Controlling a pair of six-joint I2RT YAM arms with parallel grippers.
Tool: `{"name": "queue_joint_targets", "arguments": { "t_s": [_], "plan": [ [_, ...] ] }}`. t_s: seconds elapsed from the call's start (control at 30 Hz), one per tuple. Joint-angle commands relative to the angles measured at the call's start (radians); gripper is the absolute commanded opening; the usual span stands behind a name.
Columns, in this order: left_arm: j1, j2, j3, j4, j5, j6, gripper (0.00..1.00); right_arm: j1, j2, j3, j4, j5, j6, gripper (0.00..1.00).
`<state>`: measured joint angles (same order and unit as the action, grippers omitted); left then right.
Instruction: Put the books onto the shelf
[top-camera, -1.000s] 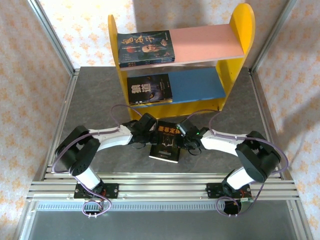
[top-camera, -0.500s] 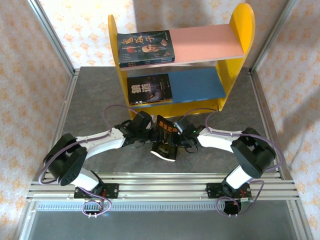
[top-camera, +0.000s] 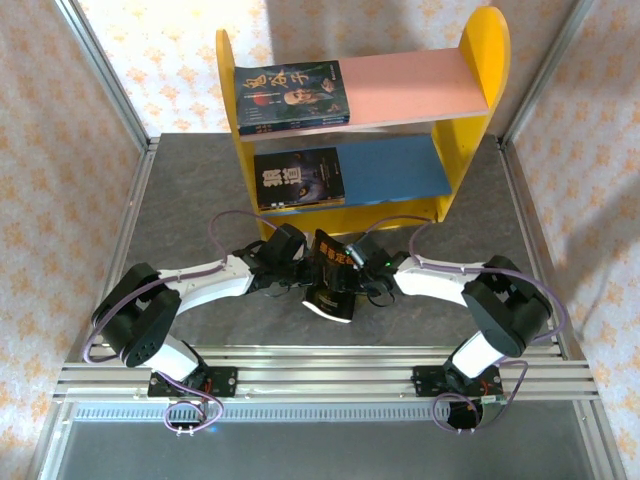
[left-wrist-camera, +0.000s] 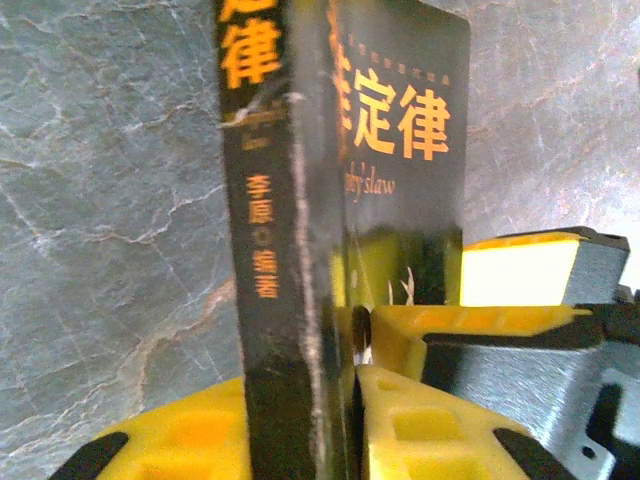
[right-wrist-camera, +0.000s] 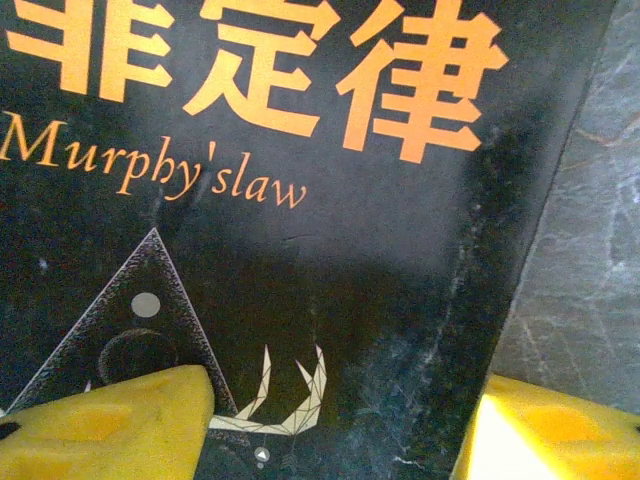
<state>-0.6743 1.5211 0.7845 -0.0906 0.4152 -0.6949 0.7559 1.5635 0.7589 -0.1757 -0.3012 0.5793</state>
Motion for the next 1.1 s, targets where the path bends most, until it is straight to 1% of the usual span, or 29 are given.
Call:
{"name": "queue_joint_targets", "arguments": {
  "t_s": [0.0, 0.17, 0.37, 0.53, 0.63, 0.67, 0.7, 0.73, 0.83, 0.93, 1.07],
  "plan": [
    [-0.023, -0.010, 0.047, -0.026, -0.011, 0.044, 0.19, -0.018, -0.023, -0.041, 0.034, 0.003, -0.004, 0.68],
    [-0.024, -0.010, 0.055, -0.055, -0.040, 0.060, 0.15, -0.066, -0.137, -0.080, -0.008, 0.025, -0.006, 0.72],
    [-0.024, -0.006, 0.061, -0.057, -0.047, 0.068, 0.09, -0.090, -0.234, -0.113, -0.048, 0.068, 0.000, 0.74],
    [-0.024, -0.011, 0.069, -0.063, -0.043, 0.087, 0.01, -0.107, -0.305, -0.136, -0.061, 0.102, 0.010, 0.76],
    [-0.025, -0.045, 0.080, -0.070, -0.023, 0.113, 0.00, -0.121, -0.364, -0.134, -0.084, 0.119, 0.011, 0.77],
    [-0.029, -0.067, 0.087, -0.081, -0.015, 0.127, 0.00, -0.131, -0.373, -0.133, -0.089, 0.112, 0.011, 0.77],
    [-0.036, -0.090, 0.102, -0.095, -0.013, 0.142, 0.00, -0.142, -0.419, -0.129, -0.097, 0.103, 0.010, 0.78],
    [-0.046, -0.115, 0.115, -0.112, -0.017, 0.178, 0.00, -0.156, -0.441, -0.125, -0.105, 0.094, 0.010, 0.78],
    [-0.080, -0.196, 0.189, -0.203, -0.041, 0.254, 0.00, -0.208, -0.530, -0.099, -0.136, 0.064, 0.001, 0.79],
    [-0.102, -0.257, 0.304, -0.306, -0.069, 0.320, 0.00, -0.251, -0.613, -0.036, -0.192, 0.069, -0.025, 0.80],
    [-0.111, -0.280, 0.523, -0.446, -0.080, 0.406, 0.00, -0.283, -0.678, 0.090, -0.270, 0.076, -0.072, 0.81]
  ]
}}
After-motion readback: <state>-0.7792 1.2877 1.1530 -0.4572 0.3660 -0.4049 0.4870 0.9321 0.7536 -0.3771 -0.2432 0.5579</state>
